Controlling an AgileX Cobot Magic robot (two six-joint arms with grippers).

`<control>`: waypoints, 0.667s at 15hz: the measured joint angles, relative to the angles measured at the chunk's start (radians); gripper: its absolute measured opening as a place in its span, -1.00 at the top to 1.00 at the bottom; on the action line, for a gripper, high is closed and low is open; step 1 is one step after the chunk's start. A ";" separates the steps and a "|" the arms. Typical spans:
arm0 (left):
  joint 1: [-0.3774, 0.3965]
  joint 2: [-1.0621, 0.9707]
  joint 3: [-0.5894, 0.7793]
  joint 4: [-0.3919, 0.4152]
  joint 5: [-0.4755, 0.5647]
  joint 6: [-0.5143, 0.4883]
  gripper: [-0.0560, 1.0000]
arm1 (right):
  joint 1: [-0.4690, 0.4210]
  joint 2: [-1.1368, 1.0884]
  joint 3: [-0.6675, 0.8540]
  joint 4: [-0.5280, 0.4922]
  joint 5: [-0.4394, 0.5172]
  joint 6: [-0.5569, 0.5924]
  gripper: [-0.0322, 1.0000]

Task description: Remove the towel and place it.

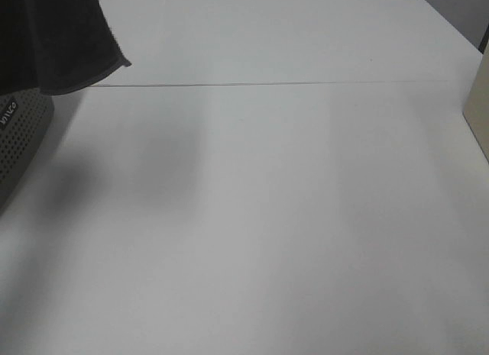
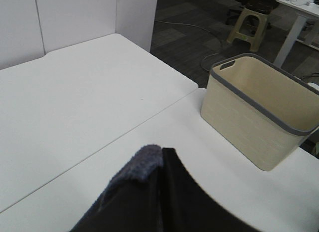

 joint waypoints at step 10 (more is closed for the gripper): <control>-0.194 0.025 -0.001 -0.002 -0.078 -0.002 0.89 | 0.066 0.880 -0.194 1.019 0.057 -1.244 -0.57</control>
